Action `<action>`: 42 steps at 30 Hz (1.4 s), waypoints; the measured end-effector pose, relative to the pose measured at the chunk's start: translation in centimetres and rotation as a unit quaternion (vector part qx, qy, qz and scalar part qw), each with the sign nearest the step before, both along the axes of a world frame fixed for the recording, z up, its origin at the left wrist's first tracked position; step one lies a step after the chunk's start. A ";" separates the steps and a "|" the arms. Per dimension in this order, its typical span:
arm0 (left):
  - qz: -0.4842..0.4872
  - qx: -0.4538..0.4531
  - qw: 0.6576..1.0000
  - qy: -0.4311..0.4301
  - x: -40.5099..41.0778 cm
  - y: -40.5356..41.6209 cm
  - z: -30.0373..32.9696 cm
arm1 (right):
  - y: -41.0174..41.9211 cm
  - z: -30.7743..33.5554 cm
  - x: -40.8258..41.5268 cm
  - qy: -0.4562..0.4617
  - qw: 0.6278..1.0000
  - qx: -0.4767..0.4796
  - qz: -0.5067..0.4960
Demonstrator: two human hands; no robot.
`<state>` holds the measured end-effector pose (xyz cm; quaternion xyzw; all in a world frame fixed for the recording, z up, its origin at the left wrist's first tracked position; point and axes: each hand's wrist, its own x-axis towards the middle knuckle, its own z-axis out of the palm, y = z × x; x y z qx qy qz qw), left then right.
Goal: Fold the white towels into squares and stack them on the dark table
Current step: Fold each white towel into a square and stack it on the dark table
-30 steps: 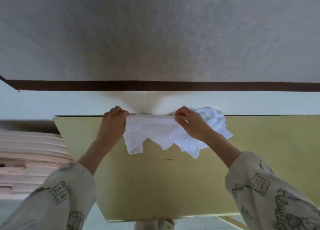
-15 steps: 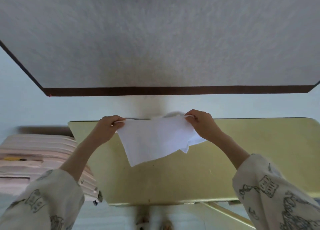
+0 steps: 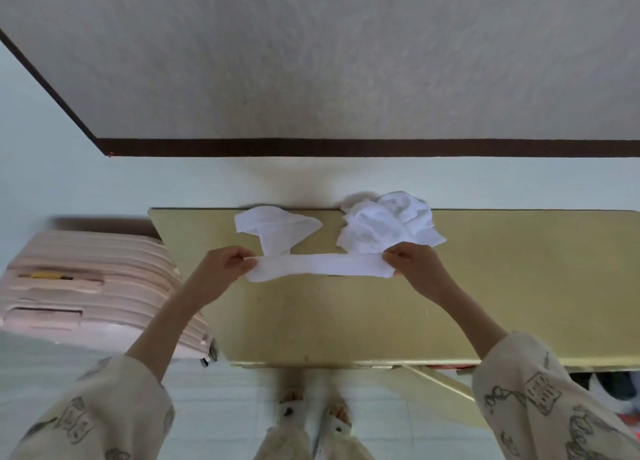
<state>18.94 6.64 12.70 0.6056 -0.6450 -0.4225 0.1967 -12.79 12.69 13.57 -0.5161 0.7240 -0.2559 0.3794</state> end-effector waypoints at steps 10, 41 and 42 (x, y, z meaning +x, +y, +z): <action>-0.005 0.194 0.980 -0.042 0.1 5.6 -9.9 | 4.1 -9.3 0.0 -0.017 0.982 0.189 0.007; 0.148 0.162 0.969 -0.110 -2.5 -1.3 -18.5 | -2.9 -19.3 1.5 0.071 0.979 0.171 -0.080; 0.150 0.162 0.969 -0.109 -2.5 -1.4 -18.5 | -2.9 -19.3 1.5 0.071 0.980 0.170 -0.078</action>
